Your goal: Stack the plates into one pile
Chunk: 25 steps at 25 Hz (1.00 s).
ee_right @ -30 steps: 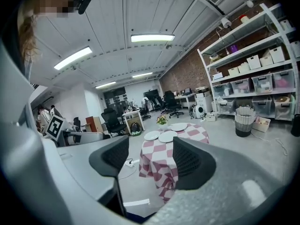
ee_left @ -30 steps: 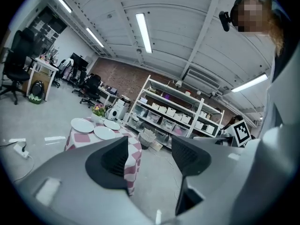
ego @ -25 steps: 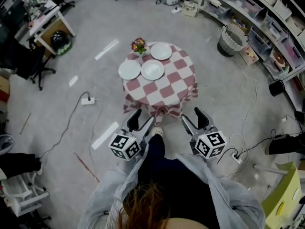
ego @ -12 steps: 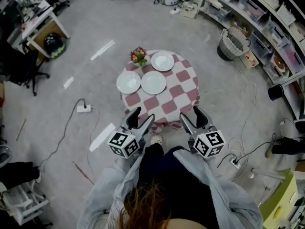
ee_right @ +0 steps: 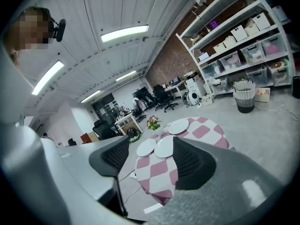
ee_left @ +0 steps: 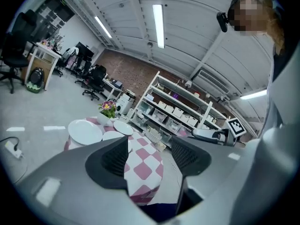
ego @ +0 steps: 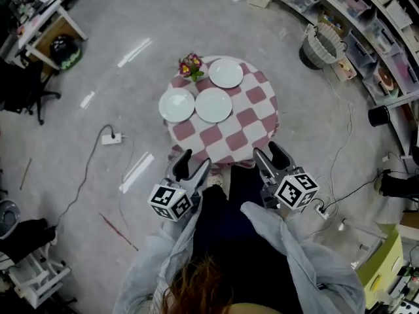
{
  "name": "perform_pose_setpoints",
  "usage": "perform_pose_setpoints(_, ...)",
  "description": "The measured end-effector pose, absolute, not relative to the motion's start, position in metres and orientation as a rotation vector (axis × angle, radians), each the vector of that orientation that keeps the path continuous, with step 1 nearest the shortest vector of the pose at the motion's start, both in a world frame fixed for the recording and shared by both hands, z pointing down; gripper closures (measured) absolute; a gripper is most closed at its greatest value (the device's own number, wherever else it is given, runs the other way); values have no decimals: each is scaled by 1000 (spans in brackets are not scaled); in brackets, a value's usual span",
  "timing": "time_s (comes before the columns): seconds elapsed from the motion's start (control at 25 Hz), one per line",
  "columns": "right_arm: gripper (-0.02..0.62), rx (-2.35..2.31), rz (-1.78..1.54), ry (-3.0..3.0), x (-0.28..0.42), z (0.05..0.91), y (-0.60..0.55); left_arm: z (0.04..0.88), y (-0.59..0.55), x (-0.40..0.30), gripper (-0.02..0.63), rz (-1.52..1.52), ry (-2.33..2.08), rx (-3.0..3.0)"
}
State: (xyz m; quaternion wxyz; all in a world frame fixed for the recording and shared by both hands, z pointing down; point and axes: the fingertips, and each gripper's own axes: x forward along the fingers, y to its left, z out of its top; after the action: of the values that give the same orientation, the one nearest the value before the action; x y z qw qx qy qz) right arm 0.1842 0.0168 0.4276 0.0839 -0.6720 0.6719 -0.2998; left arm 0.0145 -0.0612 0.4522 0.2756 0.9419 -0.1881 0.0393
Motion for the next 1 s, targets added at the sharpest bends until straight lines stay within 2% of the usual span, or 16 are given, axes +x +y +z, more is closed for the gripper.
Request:
perform_pose_setpoints(0.4, 307, -1738, -1149, 1883, 197, 451, -27, 473, -82, 35, 322, 136, -555, 2462)
perform_pose_setpoints(0.64, 328, -1510, -1368, 1656, 229, 485, -71, 476, -107, 70, 322, 157, -555, 2450)
perform_pose_setpoints(1.0, 330, -1446, -1507, 1618, 291, 527, -138, 489, -159, 124, 327, 132, -631, 2328)
